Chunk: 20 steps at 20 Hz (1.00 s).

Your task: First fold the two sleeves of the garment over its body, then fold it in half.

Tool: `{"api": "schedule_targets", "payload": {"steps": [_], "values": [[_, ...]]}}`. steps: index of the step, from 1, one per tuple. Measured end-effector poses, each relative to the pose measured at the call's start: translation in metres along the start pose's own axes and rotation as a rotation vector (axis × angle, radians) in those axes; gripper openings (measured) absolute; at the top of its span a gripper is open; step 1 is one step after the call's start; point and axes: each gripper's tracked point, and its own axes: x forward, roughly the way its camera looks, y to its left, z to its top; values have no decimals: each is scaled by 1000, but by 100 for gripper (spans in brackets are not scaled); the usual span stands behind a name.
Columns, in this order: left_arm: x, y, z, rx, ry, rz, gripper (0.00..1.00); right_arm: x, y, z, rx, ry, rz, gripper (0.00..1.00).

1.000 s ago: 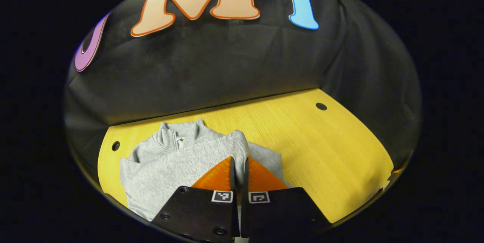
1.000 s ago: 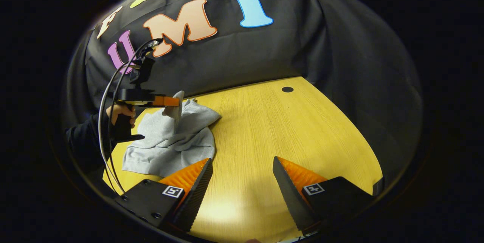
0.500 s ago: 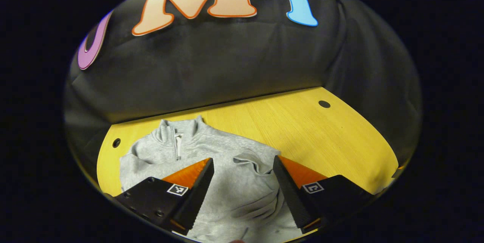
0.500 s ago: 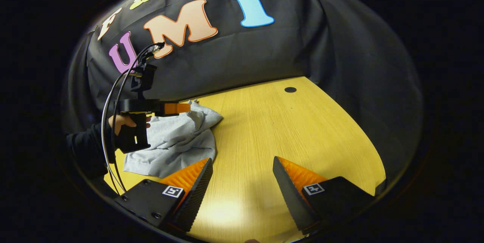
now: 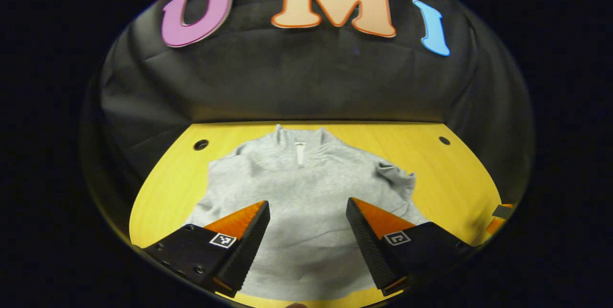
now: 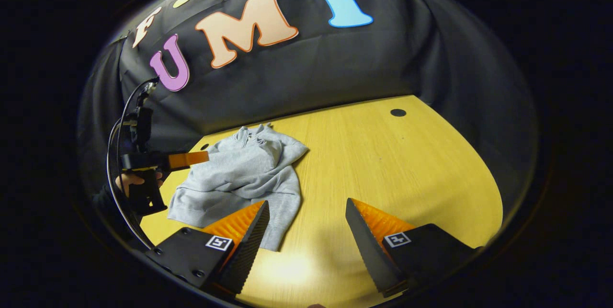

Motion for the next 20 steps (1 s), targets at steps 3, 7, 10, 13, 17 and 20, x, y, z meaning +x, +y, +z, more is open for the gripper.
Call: {"api": "schedule_targets", "payload": {"steps": [3,7,10,13,17,20], "values": [[-16,50,-26,-21,32,64,93,13,12,-6,-26,30,7,99],[-40,104,-45,-84,28,144,94,30,31,-8,-32,54,5,99],[-56,134,-68,-104,46,170,94,45,36,-11,-50,72,-34,96],[-66,154,-97,-113,88,190,94,57,41,-22,-78,98,-73,96],[-67,164,-127,-154,138,195,94,68,46,-48,-148,145,-124,96],[-65,164,-139,-152,147,174,94,74,52,-66,-164,172,-150,99]]}}
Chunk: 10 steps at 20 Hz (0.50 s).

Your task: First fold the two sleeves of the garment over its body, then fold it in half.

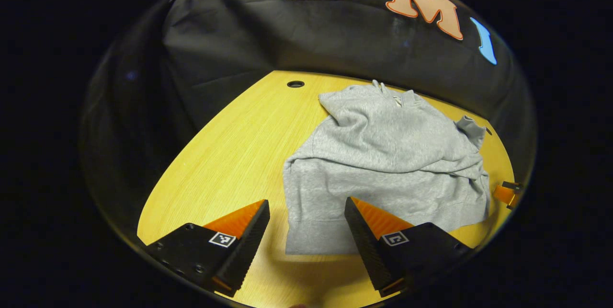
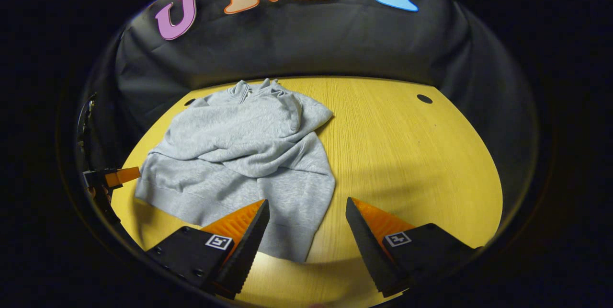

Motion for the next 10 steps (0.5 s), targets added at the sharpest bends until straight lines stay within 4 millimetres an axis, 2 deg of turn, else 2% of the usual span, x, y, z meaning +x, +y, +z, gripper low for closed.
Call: {"api": "schedule_targets", "payload": {"steps": [1,2,6,7,8,9,10], "values": [[-1,2,-6,10,11,-5,94,2,2,-7,0,16,-9,96],[0,1,-9,12,18,-10,94,3,5,-14,-1,34,-14,99],[10,0,-27,-4,66,-38,94,8,10,-29,-29,79,-36,96],[10,1,-31,-4,75,-42,94,9,11,-33,-34,92,-40,99],[12,1,-30,-4,64,-46,95,9,12,-39,-39,113,-45,96],[12,0,-29,-1,66,-49,93,8,12,-38,-33,112,-51,100],[12,-1,-30,7,71,-47,95,9,13,-39,-22,112,-53,100]]}}
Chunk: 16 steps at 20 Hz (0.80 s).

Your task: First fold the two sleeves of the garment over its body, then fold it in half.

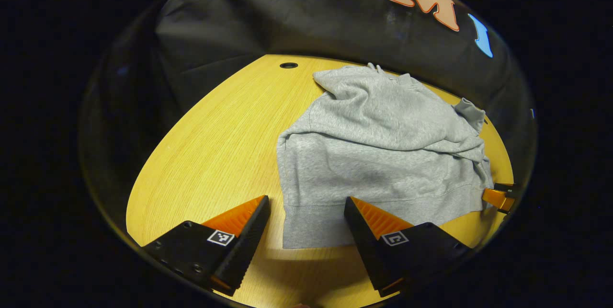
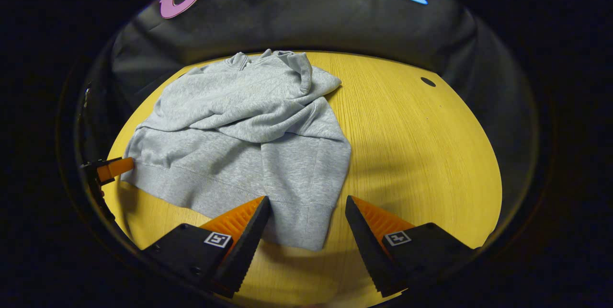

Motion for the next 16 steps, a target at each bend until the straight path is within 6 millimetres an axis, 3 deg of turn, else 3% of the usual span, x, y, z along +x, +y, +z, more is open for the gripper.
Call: {"api": "schedule_targets", "payload": {"steps": [4,7,8,9,10,12,13,16], "values": [[2,-9,2,51,-11,-43,92,1,3,-1,5,11,27,95],[4,-12,3,87,-6,-77,72,3,16,-1,-21,16,102,82],[5,-15,4,95,-1,-93,71,2,19,1,-12,8,105,59],[5,-16,4,102,2,-101,64,3,19,1,-17,20,103,36],[7,-19,5,101,1,-111,62,4,19,1,-19,29,103,36],[10,-31,8,88,-12,-133,46,3,24,0,47,64,119,36],[11,-33,9,85,-15,-124,19,3,25,3,75,64,116,13],[13,-35,11,98,-15,-105,5,4,27,3,109,83,114,5]]}}
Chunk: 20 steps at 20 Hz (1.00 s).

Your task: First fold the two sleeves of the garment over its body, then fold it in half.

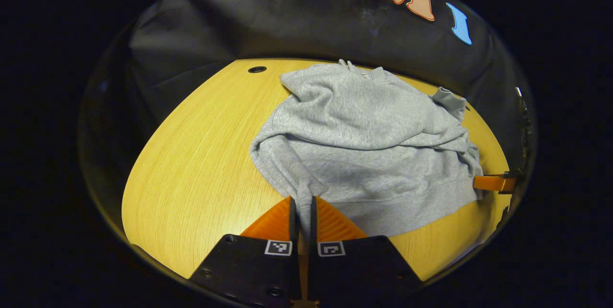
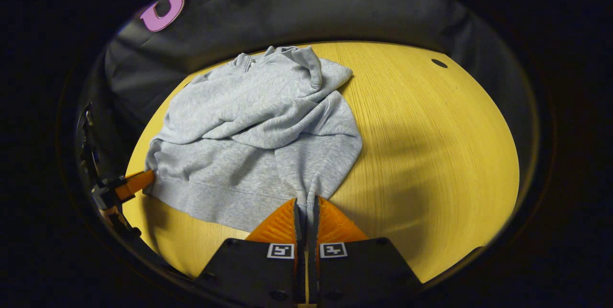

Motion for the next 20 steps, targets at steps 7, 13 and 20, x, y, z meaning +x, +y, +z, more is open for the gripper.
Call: {"api": "schedule_targets", "payload": {"steps": [7,13,20], "values": [[-16,-4,-2,-69,57,-50,0,-26,14,22,222,24,160,5],[-31,-10,17,-122,44,-85,0,-45,24,48,282,22,255,5],[-41,-12,60,-177,2,-132,0,-62,37,90,398,-5,355,5]]}}
